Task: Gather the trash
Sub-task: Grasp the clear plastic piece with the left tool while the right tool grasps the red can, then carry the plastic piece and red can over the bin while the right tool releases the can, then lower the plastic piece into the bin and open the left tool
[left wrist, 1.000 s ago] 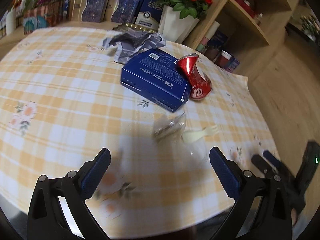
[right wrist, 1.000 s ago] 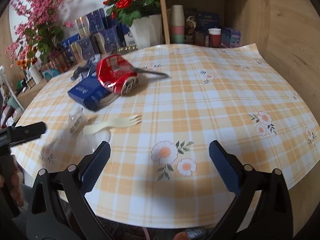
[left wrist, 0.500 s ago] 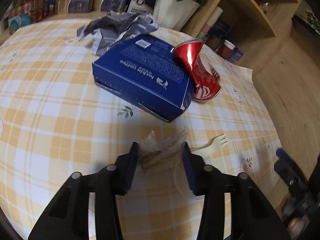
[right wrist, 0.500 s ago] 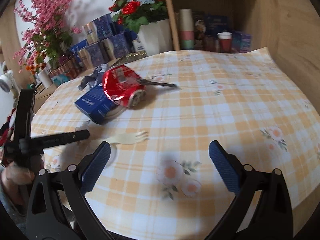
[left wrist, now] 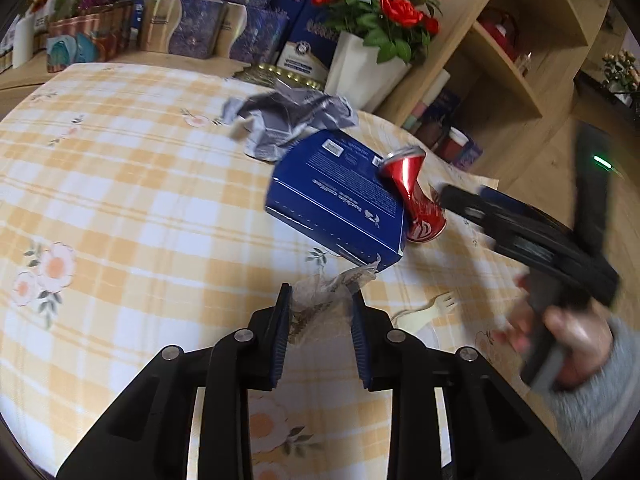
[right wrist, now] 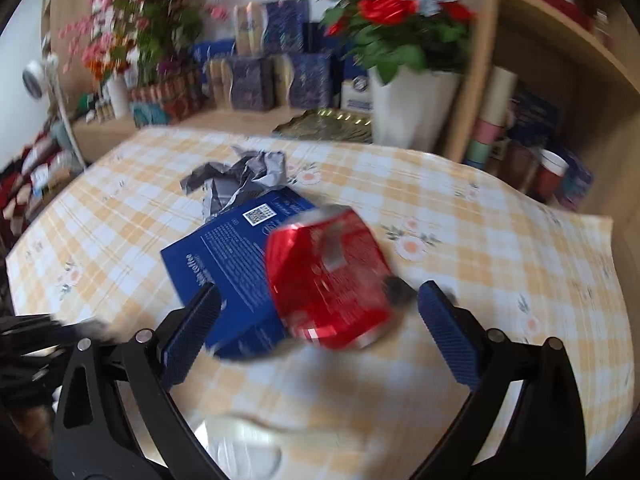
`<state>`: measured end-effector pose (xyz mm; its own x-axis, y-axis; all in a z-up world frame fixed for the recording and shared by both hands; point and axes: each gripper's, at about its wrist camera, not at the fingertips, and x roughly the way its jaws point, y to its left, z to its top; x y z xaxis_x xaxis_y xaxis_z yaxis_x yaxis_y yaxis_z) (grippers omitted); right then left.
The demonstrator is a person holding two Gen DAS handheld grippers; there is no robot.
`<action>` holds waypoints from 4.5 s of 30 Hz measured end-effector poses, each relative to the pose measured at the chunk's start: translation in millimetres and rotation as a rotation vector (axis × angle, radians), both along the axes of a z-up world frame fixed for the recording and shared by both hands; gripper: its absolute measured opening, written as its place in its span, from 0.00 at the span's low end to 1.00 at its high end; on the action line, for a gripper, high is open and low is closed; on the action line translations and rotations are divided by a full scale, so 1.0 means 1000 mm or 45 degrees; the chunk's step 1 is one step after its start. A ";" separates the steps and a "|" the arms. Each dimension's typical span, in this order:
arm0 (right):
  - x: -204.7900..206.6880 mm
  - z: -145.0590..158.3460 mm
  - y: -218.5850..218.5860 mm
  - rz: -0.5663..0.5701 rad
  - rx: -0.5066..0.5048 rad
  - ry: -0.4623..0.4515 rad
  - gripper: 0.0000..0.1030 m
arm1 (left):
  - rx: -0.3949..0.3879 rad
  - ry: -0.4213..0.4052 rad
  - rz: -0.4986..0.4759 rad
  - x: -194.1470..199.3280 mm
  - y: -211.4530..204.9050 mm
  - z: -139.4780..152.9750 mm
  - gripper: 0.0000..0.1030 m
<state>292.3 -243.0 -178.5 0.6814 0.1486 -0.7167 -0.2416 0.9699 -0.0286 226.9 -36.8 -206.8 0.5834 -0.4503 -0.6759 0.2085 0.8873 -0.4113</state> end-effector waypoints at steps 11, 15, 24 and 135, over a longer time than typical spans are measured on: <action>0.064 -0.033 0.021 0.038 -0.073 0.218 0.85 | -0.079 -0.001 0.036 -0.014 0.033 -0.003 0.26; 0.069 -0.035 0.014 0.011 -0.009 0.267 0.80 | -0.130 0.005 0.045 -0.015 0.039 -0.003 0.26; 0.063 -0.024 -0.005 -0.058 0.071 0.234 0.45 | -0.160 -0.007 0.030 -0.022 0.038 0.001 0.26; -0.281 -0.057 0.009 0.022 0.378 0.267 0.94 | 0.160 -0.042 -0.197 -0.201 0.041 0.001 0.26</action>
<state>11.3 -233.6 -235.8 0.5198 0.3817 -0.7643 -0.2289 0.9241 0.3059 26.3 3.9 -206.3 0.5366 -0.4501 -0.7138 0.3582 0.8874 -0.2902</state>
